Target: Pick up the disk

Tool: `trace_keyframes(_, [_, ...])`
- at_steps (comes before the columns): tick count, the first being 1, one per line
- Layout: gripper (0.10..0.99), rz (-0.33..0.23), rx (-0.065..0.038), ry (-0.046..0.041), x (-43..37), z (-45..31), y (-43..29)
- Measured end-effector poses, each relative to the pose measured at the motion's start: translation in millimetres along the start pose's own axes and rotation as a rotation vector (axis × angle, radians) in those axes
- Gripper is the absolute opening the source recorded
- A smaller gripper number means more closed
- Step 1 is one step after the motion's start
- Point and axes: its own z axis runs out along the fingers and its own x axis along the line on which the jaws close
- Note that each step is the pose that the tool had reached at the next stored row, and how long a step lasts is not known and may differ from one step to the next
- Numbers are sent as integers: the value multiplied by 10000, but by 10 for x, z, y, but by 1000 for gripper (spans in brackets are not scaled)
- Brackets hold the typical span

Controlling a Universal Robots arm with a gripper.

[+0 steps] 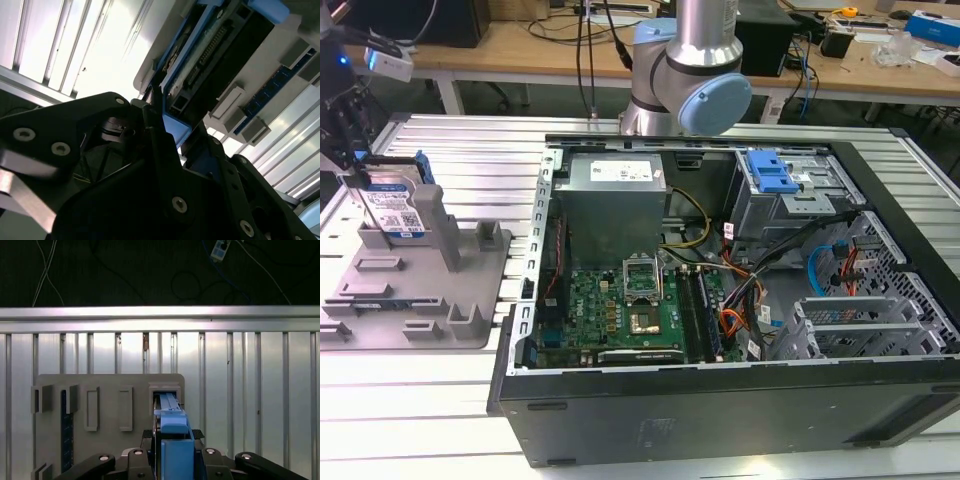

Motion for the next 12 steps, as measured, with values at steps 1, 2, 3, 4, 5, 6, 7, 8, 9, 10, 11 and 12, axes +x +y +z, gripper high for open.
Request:
trace_keyframes(1, [392, 0, 0, -1, 0, 6, 0])
trace_keyframes(2, [392, 0, 0, 0, 0, 6, 0])
trace_keyframes(3, [392, -1, 0, 0, 0, 7, 0])
trace_keyframes(4, [376, 0, -1, 2, 0, 8, 0])
trace_keyframes(5, [365, -1, -1, 1, 0, 9, 0])
trace_keyframes(6, [365, -1, -2, 0, 0, 10, 0])
trace_keyframes(7, [365, -1, -1, 0, 0, 12, 0])
trace_keyframes(8, [365, -1, -1, 0, 0, 13, 0])
trace_keyframes(9, [365, -1, -1, 0, 0, 14, 0])
trace_keyframes(10, [365, 0, -1, 0, 0, 14, -1])
trace_keyframes(11, [365, 0, -1, 0, 0, 14, 0])
trace_keyframes(12, [365, 0, -2, 0, 0, 15, 0])
